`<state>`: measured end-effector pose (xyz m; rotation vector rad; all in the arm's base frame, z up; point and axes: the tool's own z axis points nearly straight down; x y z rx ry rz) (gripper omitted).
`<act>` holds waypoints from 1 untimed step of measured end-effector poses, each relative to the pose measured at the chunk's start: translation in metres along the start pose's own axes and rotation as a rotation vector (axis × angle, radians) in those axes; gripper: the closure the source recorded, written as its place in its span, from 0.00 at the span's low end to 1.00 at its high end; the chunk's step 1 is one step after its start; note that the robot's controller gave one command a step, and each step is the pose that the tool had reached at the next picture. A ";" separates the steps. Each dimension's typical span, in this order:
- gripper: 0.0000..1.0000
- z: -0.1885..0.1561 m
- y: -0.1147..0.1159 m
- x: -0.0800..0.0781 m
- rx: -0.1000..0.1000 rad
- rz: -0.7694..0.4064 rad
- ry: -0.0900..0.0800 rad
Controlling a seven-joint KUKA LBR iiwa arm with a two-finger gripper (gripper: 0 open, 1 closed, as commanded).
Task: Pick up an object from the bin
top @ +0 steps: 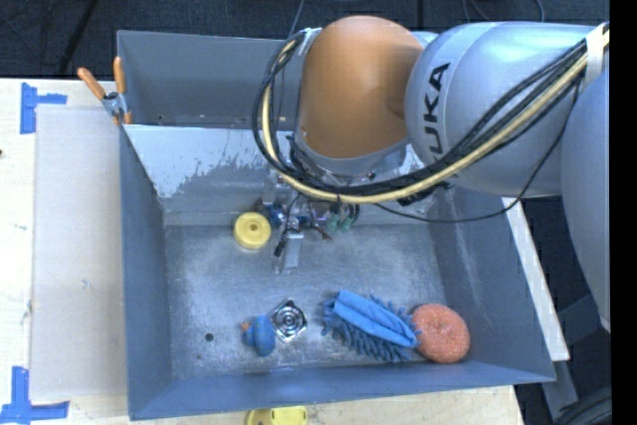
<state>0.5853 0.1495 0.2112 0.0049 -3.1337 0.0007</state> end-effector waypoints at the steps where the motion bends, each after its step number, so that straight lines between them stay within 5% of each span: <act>1: 0.00 -0.005 -0.001 -0.001 -0.001 0.003 -0.007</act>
Offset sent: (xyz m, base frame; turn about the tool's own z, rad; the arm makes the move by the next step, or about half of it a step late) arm -0.0273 -0.0141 -0.0535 -0.0321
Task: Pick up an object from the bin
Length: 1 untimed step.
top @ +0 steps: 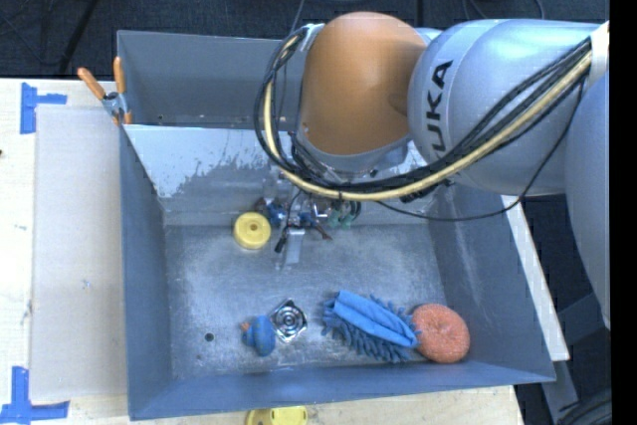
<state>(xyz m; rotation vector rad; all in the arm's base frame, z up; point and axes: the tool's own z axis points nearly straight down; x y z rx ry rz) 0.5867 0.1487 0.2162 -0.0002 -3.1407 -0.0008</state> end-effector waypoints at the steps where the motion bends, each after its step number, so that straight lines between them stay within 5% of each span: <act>1: 0.00 0.041 -0.009 0.020 0.000 -0.027 -0.004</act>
Offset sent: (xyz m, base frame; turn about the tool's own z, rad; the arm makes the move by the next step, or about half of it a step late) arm -0.0200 -0.0249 -0.0637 0.0608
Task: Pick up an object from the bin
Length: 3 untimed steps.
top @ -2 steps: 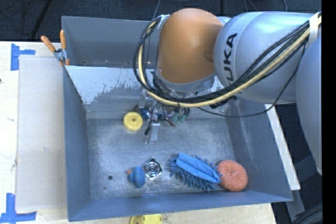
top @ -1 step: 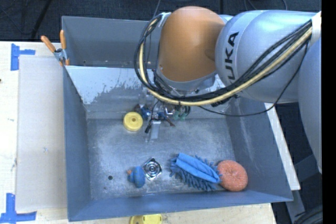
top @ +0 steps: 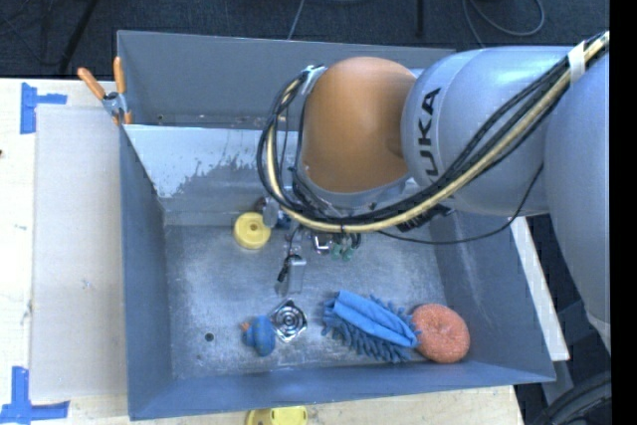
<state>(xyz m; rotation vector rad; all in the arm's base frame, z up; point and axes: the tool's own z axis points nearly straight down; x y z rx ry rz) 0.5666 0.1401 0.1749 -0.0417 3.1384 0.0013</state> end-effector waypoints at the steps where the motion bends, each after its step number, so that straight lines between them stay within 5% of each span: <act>1: 0.00 0.022 -0.014 0.002 0.001 0.085 0.005; 2: 0.00 0.034 -0.041 0.026 0.001 -0.095 0.004; 3: 0.00 0.059 -0.074 0.043 0.000 0.007 0.003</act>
Offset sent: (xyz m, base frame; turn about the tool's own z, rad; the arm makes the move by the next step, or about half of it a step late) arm -0.0359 -0.0545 -0.0384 -0.1260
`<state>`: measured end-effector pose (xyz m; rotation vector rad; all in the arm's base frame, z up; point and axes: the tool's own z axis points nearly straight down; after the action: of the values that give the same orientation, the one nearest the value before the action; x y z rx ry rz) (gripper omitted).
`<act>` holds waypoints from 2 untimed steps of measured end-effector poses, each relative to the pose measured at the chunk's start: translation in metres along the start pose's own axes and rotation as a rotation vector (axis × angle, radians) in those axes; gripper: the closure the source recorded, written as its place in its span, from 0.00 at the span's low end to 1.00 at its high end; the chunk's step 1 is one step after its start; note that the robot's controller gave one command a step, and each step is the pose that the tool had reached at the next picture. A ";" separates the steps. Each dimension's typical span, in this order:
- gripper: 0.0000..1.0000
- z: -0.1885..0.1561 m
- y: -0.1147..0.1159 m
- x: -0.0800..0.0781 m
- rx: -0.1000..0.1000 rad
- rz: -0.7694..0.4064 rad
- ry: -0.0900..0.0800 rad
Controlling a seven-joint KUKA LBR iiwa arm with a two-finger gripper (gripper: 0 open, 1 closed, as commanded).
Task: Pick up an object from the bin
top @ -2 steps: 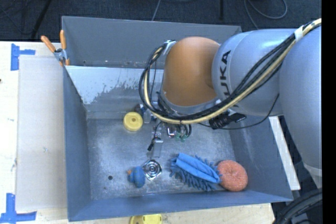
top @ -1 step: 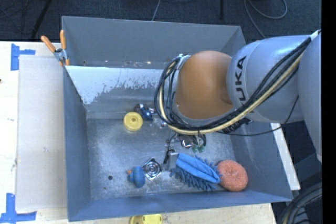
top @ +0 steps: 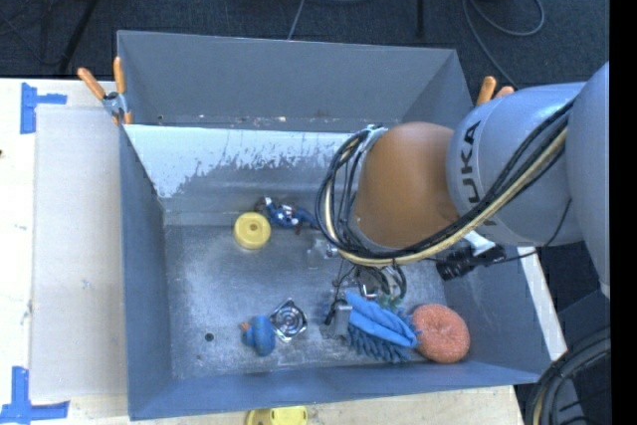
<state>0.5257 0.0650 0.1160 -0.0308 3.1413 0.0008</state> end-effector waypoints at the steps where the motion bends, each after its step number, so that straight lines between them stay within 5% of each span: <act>1: 0.00 0.019 -0.001 0.015 0.001 0.087 0.002; 2: 0.00 0.021 -0.015 0.025 0.000 -0.223 0.003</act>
Offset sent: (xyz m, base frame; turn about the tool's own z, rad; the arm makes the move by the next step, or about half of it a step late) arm -0.0392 -0.0458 -0.0199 -0.0530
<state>0.5010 0.0490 0.0948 -0.3802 3.1209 0.0009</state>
